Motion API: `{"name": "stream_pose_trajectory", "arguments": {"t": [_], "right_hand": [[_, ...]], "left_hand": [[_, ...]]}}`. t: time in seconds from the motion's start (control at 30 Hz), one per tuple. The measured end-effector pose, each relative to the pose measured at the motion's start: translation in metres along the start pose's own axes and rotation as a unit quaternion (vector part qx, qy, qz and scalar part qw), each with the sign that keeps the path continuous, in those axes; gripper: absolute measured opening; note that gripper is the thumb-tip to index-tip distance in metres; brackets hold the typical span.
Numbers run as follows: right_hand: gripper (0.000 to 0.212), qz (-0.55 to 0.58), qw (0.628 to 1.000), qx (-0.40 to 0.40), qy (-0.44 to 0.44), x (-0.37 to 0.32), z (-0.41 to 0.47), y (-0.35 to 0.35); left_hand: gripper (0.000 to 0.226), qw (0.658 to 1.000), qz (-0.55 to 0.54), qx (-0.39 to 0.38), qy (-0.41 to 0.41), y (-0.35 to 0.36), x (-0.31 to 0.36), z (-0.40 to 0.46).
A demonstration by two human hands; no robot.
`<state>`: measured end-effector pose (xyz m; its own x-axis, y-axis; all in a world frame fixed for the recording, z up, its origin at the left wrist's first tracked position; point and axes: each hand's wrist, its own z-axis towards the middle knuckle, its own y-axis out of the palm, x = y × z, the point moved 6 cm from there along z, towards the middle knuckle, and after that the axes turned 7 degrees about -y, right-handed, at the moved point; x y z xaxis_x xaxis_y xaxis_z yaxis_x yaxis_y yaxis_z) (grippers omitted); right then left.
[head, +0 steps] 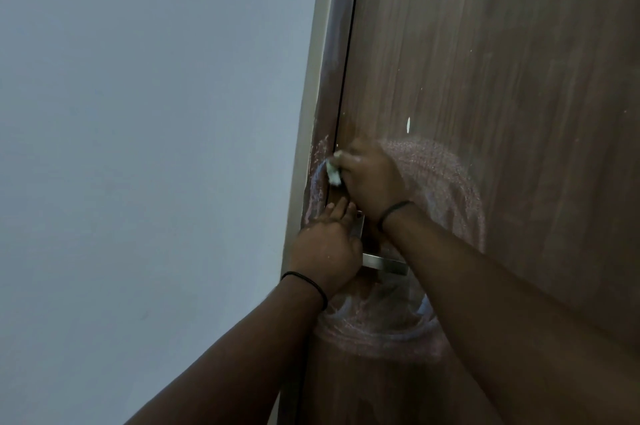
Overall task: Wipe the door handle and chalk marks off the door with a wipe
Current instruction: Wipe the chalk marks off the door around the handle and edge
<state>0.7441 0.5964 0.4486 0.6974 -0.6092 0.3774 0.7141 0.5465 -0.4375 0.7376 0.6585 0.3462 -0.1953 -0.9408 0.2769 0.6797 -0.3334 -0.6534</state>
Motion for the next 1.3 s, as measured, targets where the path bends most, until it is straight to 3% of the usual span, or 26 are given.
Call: {"name": "stream_pose_trajectory", "arguments": {"t": [0.07,0.2,0.4,0.57,0.73,0.83,0.97,1.17,1.3], "right_hand": [[0.010,-0.005,1.000,-0.022,-0.016,0.011,-0.022,-0.012],[0.023,-0.041,0.987,0.041,0.149,0.057,0.004,-0.028],[0.013,0.028,0.999,-0.026,0.029,0.022,-0.037,-0.016],[0.013,0.049,0.990,0.079,0.109,0.045,-0.014,-0.038],[0.012,0.000,0.999,-0.017,0.052,0.021,-0.042,-0.016],[0.012,-0.012,0.999,0.005,0.036,0.025,-0.063,-0.026],[0.011,-0.004,0.992,0.059,0.109,0.036,-0.041,-0.025],[0.011,-0.018,0.999,-0.027,0.024,0.017,-0.079,-0.019],[0.012,0.000,0.989,0.080,0.124,0.053,-0.045,-0.044]], "left_hand": [[0.058,1.000,0.001,-0.004,0.000,0.000,0.001,-0.001],[0.053,1.000,-0.012,-0.012,-0.004,-0.001,0.002,-0.001],[0.053,1.000,-0.011,-0.012,0.003,0.000,-0.001,0.000],[0.053,1.000,-0.008,-0.011,-0.003,0.006,-0.003,-0.001],[0.053,1.000,-0.006,-0.015,0.005,0.003,-0.002,0.001],[0.054,1.000,-0.010,-0.017,0.003,0.003,0.000,0.000],[0.052,1.000,-0.012,-0.019,0.002,0.002,-0.002,0.001],[0.052,1.000,-0.004,-0.022,-0.005,0.003,-0.001,0.000],[0.053,0.998,0.058,0.008,-0.003,-0.003,0.011,0.004]]}}
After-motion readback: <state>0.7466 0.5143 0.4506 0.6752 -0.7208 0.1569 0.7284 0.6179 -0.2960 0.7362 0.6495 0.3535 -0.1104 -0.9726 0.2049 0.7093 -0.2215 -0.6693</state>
